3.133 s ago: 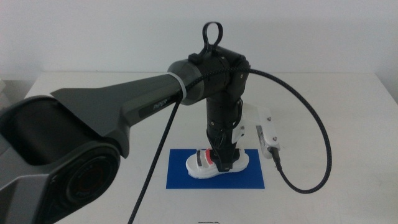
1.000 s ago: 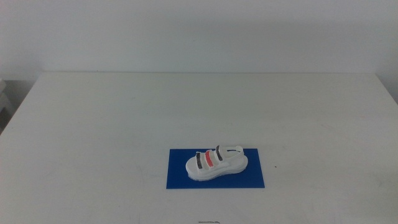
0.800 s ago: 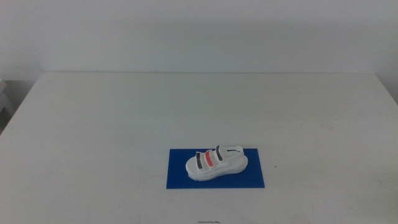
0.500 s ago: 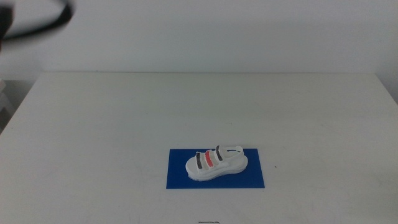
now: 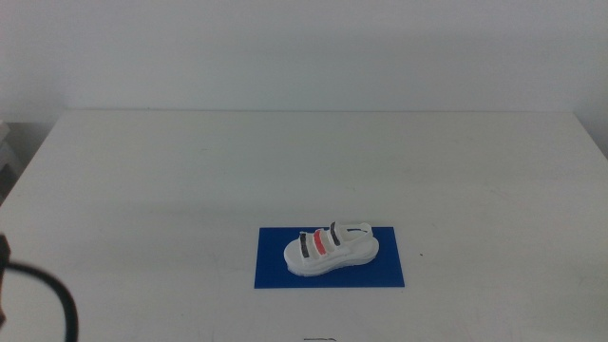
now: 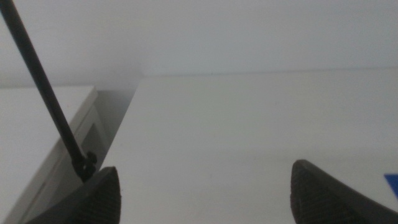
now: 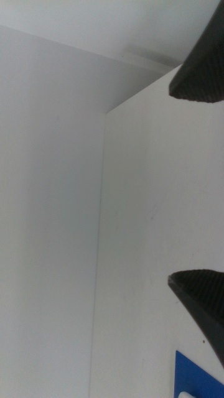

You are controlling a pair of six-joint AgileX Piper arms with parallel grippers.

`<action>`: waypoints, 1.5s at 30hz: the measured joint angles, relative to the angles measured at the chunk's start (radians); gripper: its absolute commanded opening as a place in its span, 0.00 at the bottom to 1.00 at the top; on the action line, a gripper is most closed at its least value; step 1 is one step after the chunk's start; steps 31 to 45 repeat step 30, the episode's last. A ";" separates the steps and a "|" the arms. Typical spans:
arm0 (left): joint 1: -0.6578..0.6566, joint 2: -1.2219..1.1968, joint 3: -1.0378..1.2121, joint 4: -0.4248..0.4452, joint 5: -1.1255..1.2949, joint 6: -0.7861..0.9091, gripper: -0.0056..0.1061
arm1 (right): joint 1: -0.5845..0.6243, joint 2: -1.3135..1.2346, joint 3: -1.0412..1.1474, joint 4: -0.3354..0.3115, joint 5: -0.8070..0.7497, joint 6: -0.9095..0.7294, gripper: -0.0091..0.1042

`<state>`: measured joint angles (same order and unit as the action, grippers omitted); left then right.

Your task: Use one arm to grab the shoe from the table and place it on the mat.

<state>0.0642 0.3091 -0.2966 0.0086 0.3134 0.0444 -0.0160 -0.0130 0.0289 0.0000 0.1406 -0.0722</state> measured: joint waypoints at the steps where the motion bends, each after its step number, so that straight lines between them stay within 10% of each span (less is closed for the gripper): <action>1: 0.000 -0.019 0.019 0.000 0.000 -0.001 0.89 | 0.000 0.000 0.000 0.000 0.000 0.000 0.91; 45: 0.000 -0.322 0.326 0.010 -0.005 -0.030 0.89 | 0.000 0.000 0.000 0.000 0.000 0.000 0.91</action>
